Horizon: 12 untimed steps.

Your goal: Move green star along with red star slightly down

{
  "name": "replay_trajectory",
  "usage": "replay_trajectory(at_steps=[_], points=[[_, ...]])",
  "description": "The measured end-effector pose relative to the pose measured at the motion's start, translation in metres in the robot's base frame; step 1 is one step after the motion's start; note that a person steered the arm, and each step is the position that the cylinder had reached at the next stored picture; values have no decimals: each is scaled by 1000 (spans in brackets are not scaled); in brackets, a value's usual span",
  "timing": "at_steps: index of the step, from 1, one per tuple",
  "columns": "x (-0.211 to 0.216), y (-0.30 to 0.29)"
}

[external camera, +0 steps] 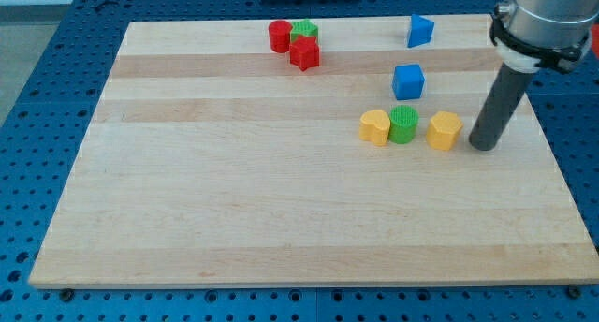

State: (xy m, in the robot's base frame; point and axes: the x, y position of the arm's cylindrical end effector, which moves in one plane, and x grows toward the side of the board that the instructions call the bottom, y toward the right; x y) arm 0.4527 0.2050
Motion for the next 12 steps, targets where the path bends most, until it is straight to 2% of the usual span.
replay_trajectory(at_steps=[2,3,4,5,6,7,9,10,11,12], points=[[-11,-43],[-11,-30],[-34,31],[-87,58],[-129,39],[-136,-37],[-217,-93],[-241,-134],[-249,-198],[-246,-235]])
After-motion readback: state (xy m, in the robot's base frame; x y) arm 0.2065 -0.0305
